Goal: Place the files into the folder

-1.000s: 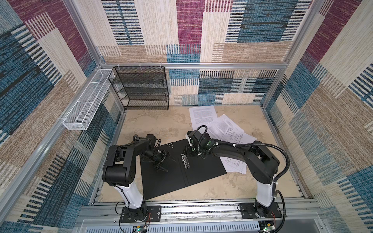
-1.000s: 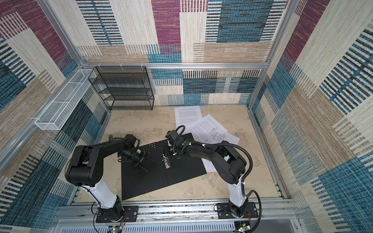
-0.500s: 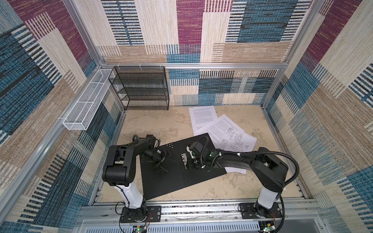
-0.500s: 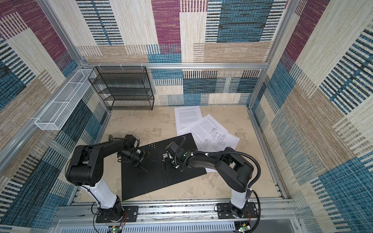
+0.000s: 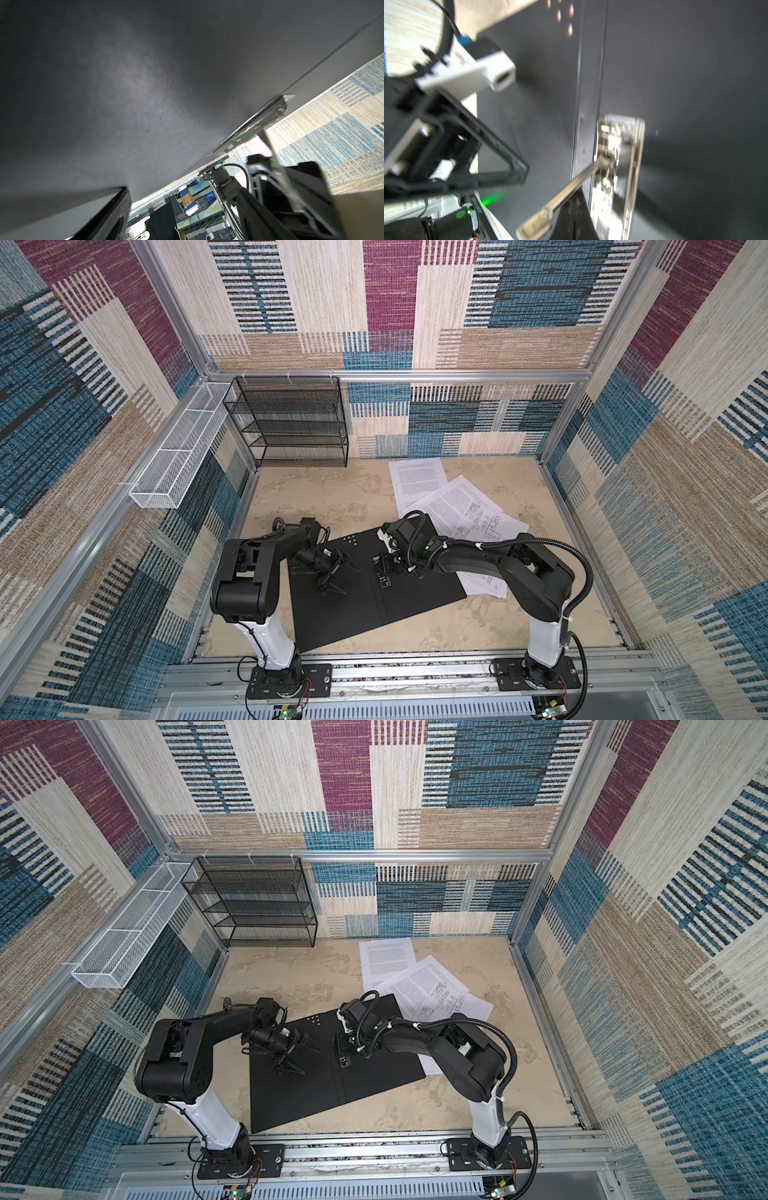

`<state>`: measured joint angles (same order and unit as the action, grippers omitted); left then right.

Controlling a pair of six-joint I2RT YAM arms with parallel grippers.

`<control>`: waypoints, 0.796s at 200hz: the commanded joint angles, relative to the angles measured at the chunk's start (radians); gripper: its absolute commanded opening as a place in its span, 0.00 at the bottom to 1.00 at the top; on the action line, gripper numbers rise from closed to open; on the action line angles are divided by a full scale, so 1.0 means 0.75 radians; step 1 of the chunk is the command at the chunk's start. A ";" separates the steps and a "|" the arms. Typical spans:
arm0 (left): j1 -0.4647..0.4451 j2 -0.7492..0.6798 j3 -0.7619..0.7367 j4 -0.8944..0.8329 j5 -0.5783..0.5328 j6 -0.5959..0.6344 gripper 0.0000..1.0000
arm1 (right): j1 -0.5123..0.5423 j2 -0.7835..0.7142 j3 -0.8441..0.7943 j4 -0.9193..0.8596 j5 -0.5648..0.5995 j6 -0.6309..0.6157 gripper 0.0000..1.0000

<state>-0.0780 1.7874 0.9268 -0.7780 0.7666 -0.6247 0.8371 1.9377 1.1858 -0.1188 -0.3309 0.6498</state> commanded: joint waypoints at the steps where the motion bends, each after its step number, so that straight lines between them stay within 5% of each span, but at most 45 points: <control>1: 0.006 0.037 -0.024 0.106 -0.334 0.036 0.82 | -0.039 0.053 0.089 0.072 -0.057 -0.068 0.05; 43: 0.024 0.034 -0.008 0.093 -0.333 0.030 0.82 | -0.080 0.240 0.373 0.023 -0.049 -0.097 0.06; 76: 0.071 0.081 0.059 0.073 -0.316 0.009 0.82 | -0.103 0.109 0.398 -0.105 0.082 -0.146 0.12; 136: 0.242 0.211 0.213 0.050 -0.288 -0.024 0.82 | -0.332 -0.309 -0.043 -0.220 0.180 -0.147 0.25; 159: 0.253 0.219 0.243 -0.008 -0.316 0.030 0.82 | -0.444 -0.436 -0.166 -0.272 0.266 -0.130 0.40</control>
<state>0.1028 1.9247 1.1095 -0.8188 0.7990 -0.6159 0.5594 1.6867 1.1267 -0.2798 -0.1997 0.5423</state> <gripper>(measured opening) 0.821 0.347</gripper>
